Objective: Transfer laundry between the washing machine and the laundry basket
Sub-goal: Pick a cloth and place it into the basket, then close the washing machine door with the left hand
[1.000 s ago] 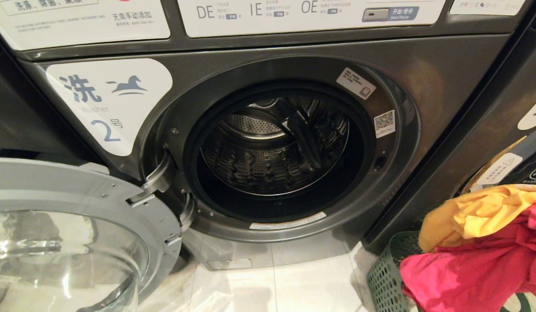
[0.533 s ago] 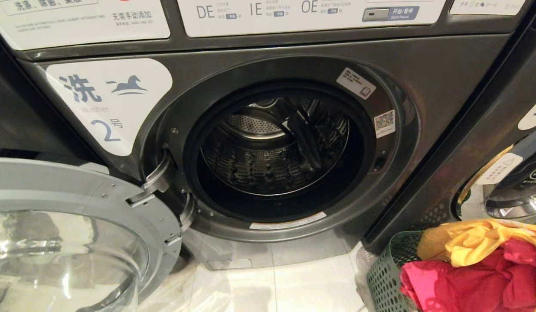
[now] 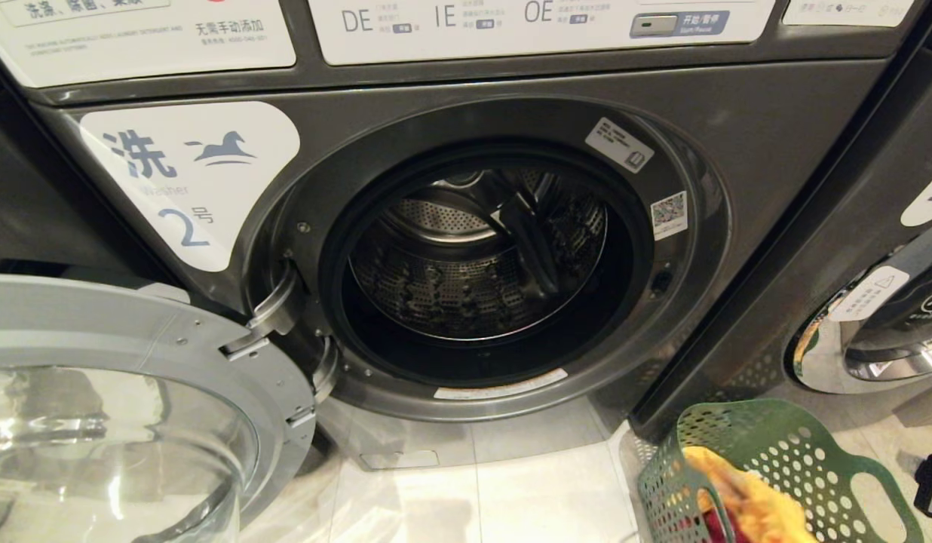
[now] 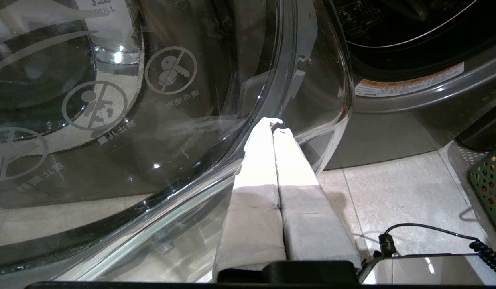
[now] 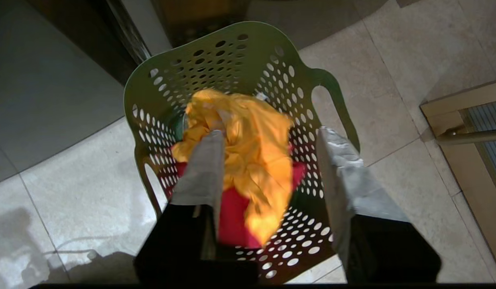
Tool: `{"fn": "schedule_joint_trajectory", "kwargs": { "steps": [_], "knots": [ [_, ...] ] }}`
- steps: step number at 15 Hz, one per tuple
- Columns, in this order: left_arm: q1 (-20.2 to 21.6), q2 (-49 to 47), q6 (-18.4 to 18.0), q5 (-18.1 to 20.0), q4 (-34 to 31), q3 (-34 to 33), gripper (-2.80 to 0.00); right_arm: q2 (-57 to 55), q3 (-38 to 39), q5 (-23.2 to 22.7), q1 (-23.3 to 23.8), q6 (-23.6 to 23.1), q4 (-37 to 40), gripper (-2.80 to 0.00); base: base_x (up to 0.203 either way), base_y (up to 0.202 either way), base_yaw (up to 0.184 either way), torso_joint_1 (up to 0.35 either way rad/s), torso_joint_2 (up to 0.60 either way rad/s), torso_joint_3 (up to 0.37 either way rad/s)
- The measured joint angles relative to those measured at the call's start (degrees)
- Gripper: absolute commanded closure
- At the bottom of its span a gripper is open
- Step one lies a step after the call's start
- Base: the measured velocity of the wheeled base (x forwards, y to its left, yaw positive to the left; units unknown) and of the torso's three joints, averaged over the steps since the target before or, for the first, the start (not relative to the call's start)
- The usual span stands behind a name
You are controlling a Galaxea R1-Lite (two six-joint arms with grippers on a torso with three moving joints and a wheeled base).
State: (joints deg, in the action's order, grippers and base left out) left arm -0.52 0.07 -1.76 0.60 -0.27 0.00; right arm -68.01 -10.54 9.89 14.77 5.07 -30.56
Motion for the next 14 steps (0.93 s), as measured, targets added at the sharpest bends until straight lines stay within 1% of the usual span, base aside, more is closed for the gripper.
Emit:
{"fn": "schedule_joint_trajectory", "kwargs": {
  "steps": [4,7,8,10,12,14],
  "knots": [
    [0.0,0.0,0.0,0.0,0.0,0.0,0.00,-0.2,-0.3,-0.6,-0.2,-0.4,-0.1,-2.80,0.000,0.000,0.000,0.000,0.00,0.000],
    [0.0,0.0,0.0,0.0,0.0,0.0,0.00,4.0,-0.6,-2.7,-2.0,-2.2,-0.4,-2.80,0.000,0.000,0.000,0.000,0.00,0.000],
    [0.0,0.0,0.0,0.0,0.0,0.0,0.00,6.0,-0.3,-3.3,-3.2,-3.7,-0.5,0.00,0.000,0.000,0.000,0.000,0.00,0.000],
    [0.0,0.0,0.0,0.0,0.0,0.0,0.00,10.6,0.9,-3.8,-7.2,-6.5,-0.5,0.00,0.000,0.000,0.000,0.000,0.00,0.000],
    [0.0,0.0,0.0,0.0,0.0,0.0,0.00,15.7,1.7,-3.8,-10.6,-7.5,-0.3,0.00,0.000,0.000,0.000,0.000,0.00,0.000],
    [0.0,0.0,0.0,0.0,0.0,0.0,0.00,22.0,2.5,-4.1,-12.8,-8.8,1.1,0.00,0.000,0.000,0.000,0.000,0.00,0.000]
  ]
}}
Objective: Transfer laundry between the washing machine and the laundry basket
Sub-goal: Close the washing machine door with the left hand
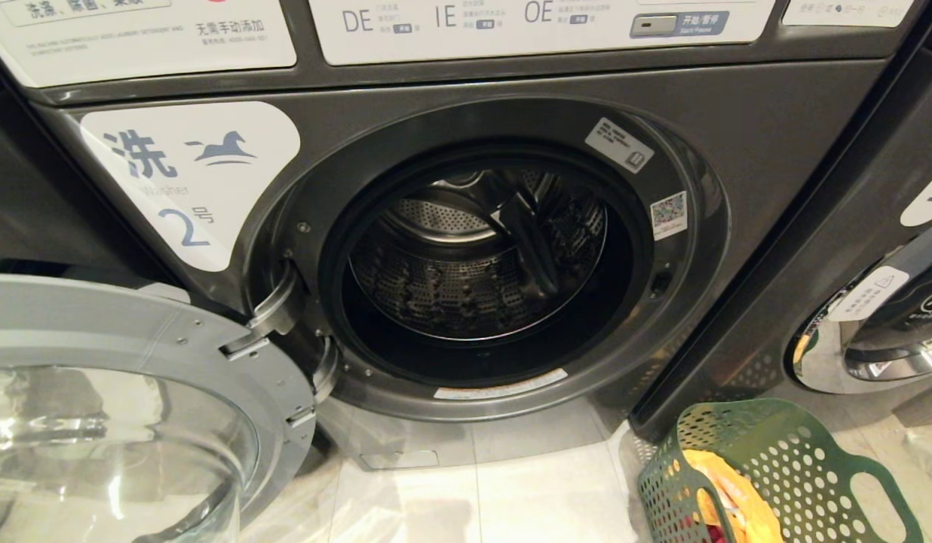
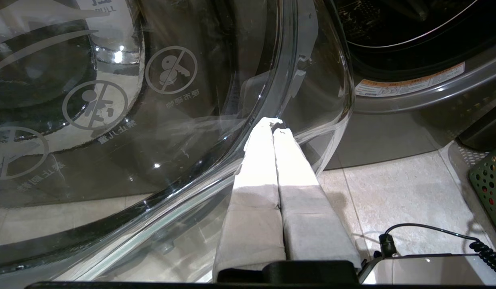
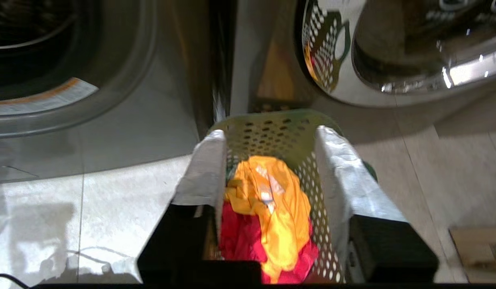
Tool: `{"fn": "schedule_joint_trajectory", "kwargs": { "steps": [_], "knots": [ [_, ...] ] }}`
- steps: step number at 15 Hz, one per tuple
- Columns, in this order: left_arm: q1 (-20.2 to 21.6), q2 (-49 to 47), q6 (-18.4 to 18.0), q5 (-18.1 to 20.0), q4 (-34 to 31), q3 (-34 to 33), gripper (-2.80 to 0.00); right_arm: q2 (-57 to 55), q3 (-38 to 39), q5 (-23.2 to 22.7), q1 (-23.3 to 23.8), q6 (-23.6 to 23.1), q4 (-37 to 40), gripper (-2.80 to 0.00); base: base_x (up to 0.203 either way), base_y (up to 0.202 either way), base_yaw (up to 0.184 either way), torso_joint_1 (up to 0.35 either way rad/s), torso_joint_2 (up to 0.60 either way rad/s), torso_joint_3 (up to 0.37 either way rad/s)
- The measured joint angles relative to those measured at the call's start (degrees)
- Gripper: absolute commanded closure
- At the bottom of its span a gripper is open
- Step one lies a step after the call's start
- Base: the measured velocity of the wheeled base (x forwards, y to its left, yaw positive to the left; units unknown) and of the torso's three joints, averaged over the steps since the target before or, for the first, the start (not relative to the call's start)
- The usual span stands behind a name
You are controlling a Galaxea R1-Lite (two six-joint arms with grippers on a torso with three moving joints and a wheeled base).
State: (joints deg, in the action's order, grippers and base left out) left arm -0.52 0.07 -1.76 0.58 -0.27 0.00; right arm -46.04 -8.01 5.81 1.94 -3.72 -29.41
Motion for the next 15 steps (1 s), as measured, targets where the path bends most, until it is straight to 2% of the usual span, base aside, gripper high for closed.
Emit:
{"fn": "schedule_joint_trajectory", "kwargs": {
  "steps": [3,5,8,9,12,15],
  "knots": [
    [0.0,0.0,0.0,0.0,0.0,0.0,0.00,10.4,3.4,-0.1,-2.6,-2.0,6.0,0.00,0.000,0.000,0.000,0.000,0.00,0.000],
    [0.0,0.0,0.0,0.0,0.0,0.0,0.00,17.9,5.7,-0.5,-3.5,-3.3,13.1,0.00,0.000,0.000,0.000,0.000,0.00,0.000],
    [0.0,0.0,0.0,0.0,0.0,0.0,0.00,29.2,7.0,-4.9,-3.6,-4.1,25.4,0.00,0.000,0.000,0.000,0.000,0.00,0.000],
    [0.0,0.0,0.0,-0.1,0.0,0.0,0.00,32.6,7.3,-6.0,-3.1,-4.3,27.4,0.00,0.000,0.000,0.000,0.000,0.00,0.000],
    [0.0,0.0,0.0,-0.1,0.0,0.0,0.00,41.3,7.8,-7.0,-2.2,-4.5,28.9,0.00,0.000,0.000,0.000,0.000,0.00,0.000],
    [0.0,0.0,0.0,0.0,0.0,0.0,0.00,44.7,8.0,-7.0,-1.9,-4.4,29.0,0.00,0.000,0.000,0.000,0.000,0.00,0.000]
  ]
}}
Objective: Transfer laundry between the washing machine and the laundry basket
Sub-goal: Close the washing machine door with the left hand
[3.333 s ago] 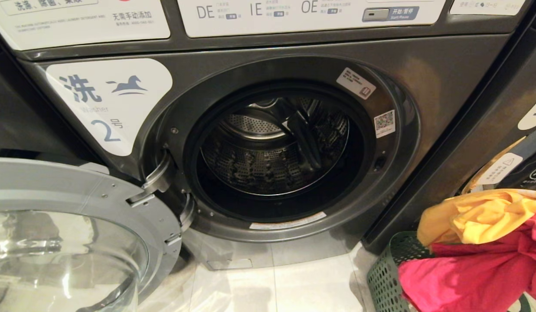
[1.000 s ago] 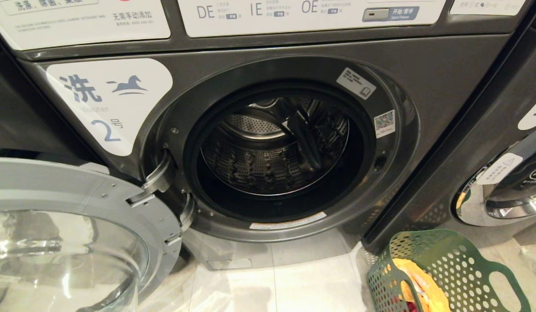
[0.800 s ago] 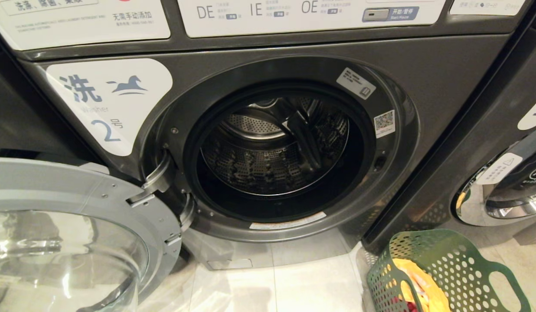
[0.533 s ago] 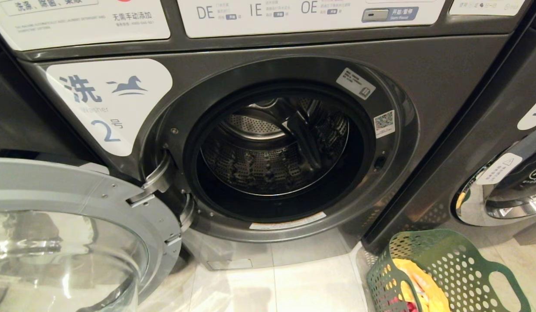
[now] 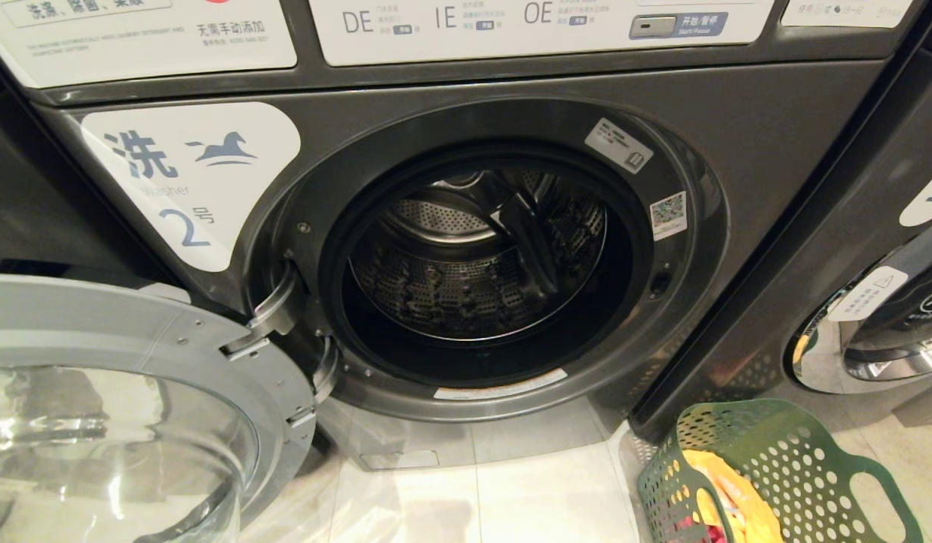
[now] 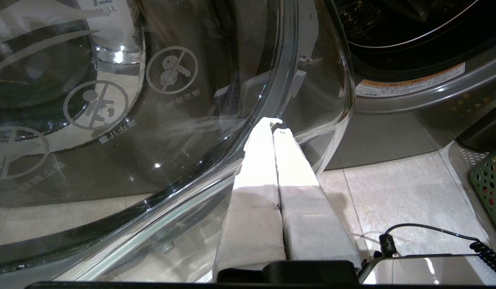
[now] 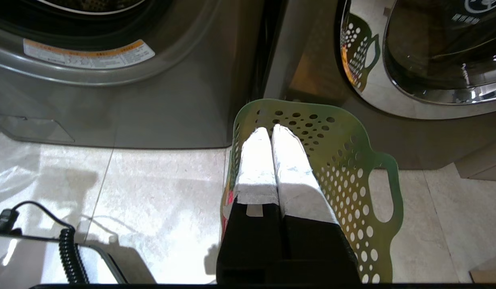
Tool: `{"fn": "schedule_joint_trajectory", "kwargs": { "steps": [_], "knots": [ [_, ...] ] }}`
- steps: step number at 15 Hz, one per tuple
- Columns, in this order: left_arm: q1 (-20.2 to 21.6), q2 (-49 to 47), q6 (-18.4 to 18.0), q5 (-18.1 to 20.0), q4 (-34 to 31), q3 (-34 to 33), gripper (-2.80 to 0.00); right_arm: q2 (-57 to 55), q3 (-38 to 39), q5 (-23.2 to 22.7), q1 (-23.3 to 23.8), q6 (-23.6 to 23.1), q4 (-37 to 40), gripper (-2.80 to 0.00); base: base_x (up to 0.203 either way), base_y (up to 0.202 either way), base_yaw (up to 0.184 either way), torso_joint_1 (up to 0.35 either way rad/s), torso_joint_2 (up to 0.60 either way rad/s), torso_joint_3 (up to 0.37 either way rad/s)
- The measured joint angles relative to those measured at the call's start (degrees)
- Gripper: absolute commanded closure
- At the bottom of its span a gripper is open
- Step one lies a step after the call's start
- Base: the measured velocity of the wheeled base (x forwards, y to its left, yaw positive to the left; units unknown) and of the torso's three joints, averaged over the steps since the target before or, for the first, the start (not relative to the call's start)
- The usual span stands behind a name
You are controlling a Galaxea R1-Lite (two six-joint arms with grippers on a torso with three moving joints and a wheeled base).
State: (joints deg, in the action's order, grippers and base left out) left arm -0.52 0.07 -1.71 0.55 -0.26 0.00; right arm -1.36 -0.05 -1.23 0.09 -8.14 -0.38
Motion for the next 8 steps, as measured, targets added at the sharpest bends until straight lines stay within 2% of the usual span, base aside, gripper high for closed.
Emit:
{"fn": "schedule_joint_trajectory", "kwargs": {
  "steps": [8],
  "knots": [
    [0.0,0.0,-0.6,0.1,0.0,0.0,0.00,1.4,0.0,0.0,0.0,0.2,0.1,0.00,0.000,0.000,0.000,0.000,0.00,0.000]
  ]
}}
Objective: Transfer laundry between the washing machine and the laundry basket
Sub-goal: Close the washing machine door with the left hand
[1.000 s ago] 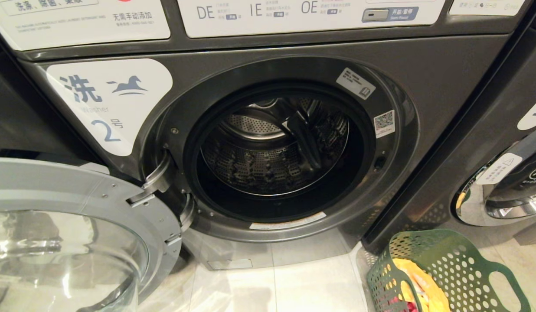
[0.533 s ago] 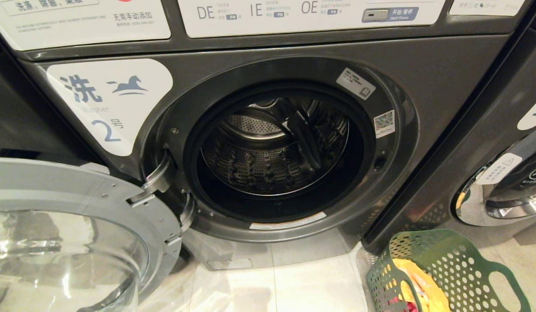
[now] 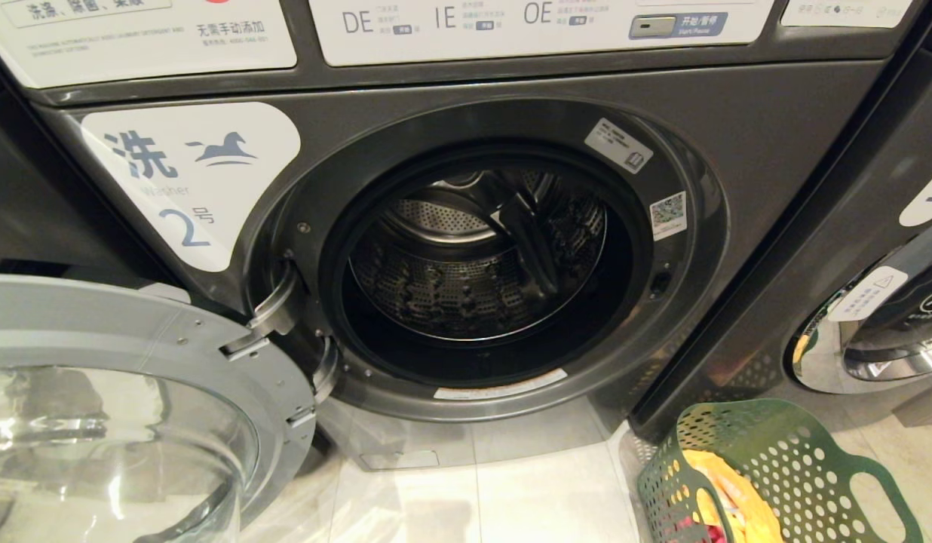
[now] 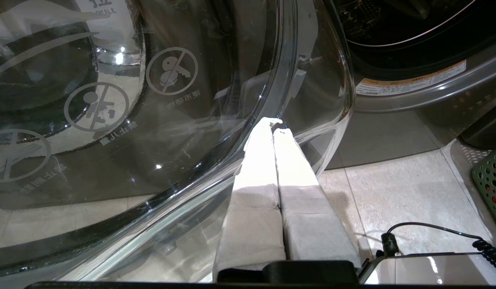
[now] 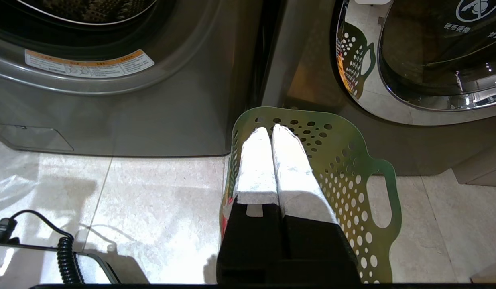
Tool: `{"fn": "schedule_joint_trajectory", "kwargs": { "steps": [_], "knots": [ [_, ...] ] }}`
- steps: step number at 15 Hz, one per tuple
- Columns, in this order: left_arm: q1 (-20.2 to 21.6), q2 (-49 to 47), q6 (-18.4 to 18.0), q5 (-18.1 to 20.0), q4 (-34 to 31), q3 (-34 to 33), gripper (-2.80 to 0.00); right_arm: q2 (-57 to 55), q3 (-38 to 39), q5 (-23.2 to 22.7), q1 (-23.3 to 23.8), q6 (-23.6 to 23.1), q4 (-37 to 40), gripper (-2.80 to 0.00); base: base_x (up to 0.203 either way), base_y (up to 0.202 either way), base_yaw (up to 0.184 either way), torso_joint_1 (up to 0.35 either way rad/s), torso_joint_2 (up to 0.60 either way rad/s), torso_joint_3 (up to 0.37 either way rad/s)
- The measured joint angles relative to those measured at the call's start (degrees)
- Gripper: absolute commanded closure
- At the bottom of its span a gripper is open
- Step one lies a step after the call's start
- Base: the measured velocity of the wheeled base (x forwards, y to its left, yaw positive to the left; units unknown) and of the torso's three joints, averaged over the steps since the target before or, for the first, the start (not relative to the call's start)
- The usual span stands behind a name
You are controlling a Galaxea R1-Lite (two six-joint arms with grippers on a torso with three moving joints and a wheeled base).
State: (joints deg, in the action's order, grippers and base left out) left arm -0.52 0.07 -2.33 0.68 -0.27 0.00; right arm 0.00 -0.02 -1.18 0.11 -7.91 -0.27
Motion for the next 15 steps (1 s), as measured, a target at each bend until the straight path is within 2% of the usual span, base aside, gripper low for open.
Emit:
{"fn": "schedule_joint_trajectory", "kwargs": {
  "steps": [4,15],
  "knots": [
    [0.0,0.0,-0.1,0.0,0.0,0.0,0.00,0.0,0.0,0.0,0.0,0.0,0.0,0.00,0.000,0.000,0.000,0.003,0.00,0.052],
    [0.0,-0.1,-0.1,0.0,0.0,0.0,0.00,0.0,0.0,0.0,0.0,0.0,0.1,0.00,0.000,0.000,0.000,0.003,0.00,0.194]
  ]
}}
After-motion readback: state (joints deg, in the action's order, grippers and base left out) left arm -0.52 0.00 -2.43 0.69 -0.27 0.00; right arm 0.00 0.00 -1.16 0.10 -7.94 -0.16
